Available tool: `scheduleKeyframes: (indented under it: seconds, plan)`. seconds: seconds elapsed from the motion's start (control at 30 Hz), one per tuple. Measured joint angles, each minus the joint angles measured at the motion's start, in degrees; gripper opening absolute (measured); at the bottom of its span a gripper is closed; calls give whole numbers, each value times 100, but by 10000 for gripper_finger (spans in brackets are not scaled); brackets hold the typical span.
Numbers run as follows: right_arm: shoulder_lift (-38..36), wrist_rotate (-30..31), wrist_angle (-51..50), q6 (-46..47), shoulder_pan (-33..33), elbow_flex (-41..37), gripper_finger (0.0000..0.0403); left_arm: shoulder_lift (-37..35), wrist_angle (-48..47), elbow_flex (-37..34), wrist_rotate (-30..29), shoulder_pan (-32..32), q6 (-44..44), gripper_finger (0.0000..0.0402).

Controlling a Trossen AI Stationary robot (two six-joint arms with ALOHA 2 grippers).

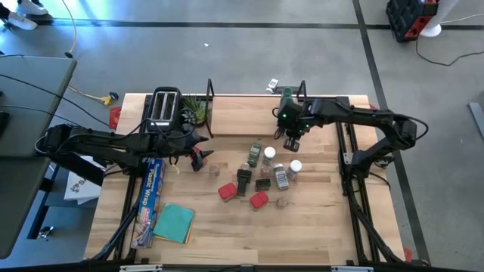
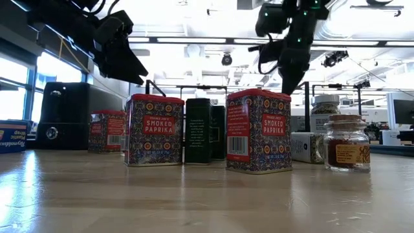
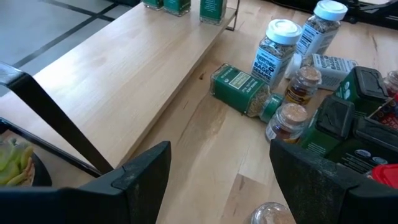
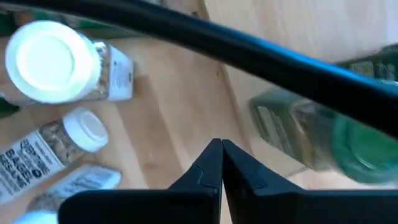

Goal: Shelf spices
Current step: Adjust the green seasoning bottle

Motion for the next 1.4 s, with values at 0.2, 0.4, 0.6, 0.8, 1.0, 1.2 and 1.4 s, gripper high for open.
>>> scheduleKeyframes:
  seconds: [0.2, 0.4, 0.6, 0.8, 1.0, 1.2, 1.4]
  plan:
    - [0, 513, 408, -2, -52, -286, 1, 1, 40, 0, -22, 0, 0, 268]
    - [0, 694, 635, -142, -241, -357, 0, 1, 69, 0, -36, 2, 0, 268]
    - [0, 719, 873, -314, -427, -357, 0, 0, 67, 0, -40, 4, 0, 268]
    - [0, 717, 943, -559, -559, -357, 0, 1, 65, 0, -44, 4, 2, 268]
    - [0, 611, 948, -745, -549, -321, 0, 1, 65, 0, -44, 4, 7, 268]
    - [-2, 434, 204, -567, -414, -119, 0, 1, 65, 0, -44, 4, 7, 268]
    - [-2, 865, -45, -224, -556, -127, 0, 1, 63, 0, -42, 4, 0, 268]
